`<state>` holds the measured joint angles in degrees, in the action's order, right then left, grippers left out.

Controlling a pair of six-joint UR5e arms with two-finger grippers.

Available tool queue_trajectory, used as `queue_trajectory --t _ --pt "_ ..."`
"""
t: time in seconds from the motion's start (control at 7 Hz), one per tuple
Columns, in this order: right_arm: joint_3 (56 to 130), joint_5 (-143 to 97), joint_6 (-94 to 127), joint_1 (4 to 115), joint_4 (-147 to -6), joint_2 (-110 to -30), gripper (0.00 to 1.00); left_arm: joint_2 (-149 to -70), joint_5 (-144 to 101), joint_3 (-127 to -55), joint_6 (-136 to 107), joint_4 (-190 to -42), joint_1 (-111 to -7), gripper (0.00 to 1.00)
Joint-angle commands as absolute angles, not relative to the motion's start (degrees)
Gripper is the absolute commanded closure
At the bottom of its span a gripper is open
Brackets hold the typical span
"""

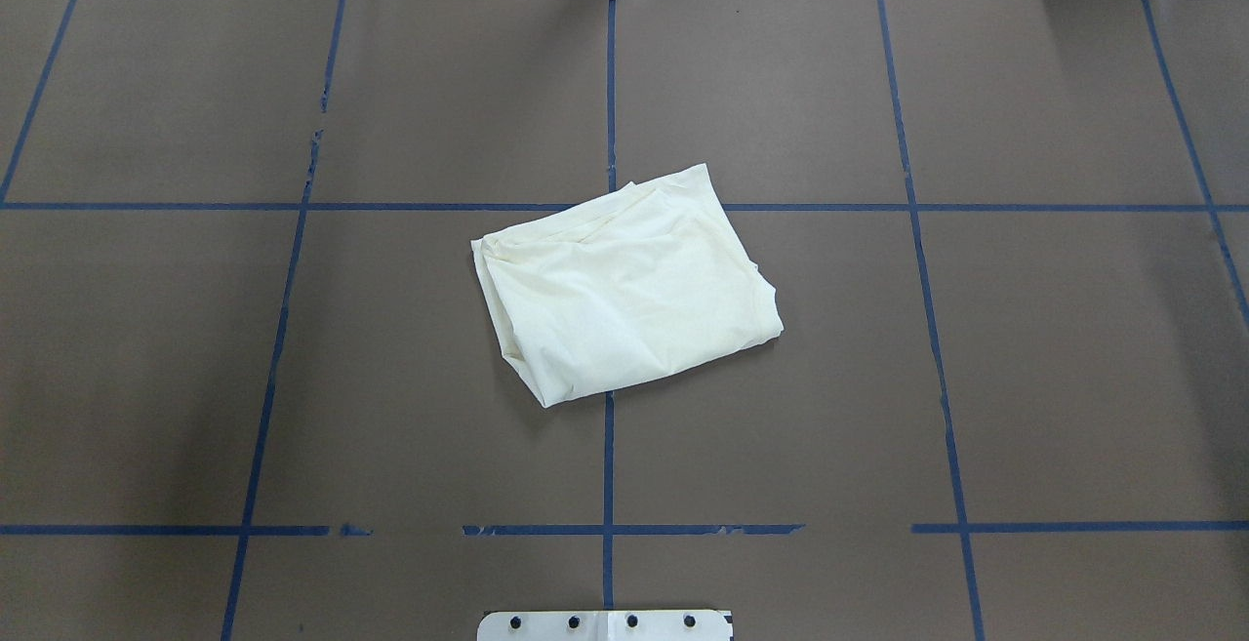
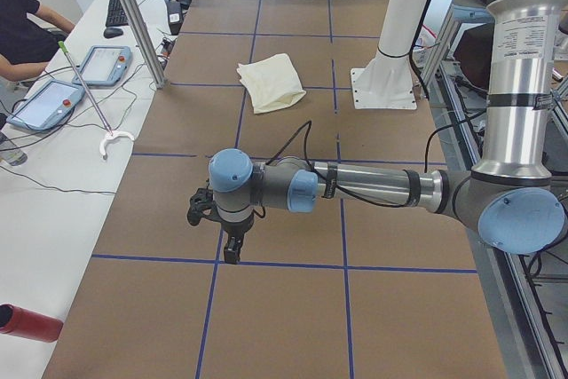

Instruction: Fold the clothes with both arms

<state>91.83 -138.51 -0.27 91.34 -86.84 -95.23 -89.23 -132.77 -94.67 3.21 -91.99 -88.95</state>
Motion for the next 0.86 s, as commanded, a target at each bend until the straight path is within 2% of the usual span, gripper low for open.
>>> queue_trajectory --t 0.0,0.71 --pt "91.8 -138.8 -0.3 91.8 -86.8 -95.2 0.0 -89.0 -132.8 -93.2 3.0 -91.9 -88.9 0.0" --pt "91.8 -138.8 -0.3 91.8 -86.7 -94.6 0.0 -89.2 -132.9 -92.3 -0.9 -92.3 -88.9 0.0"
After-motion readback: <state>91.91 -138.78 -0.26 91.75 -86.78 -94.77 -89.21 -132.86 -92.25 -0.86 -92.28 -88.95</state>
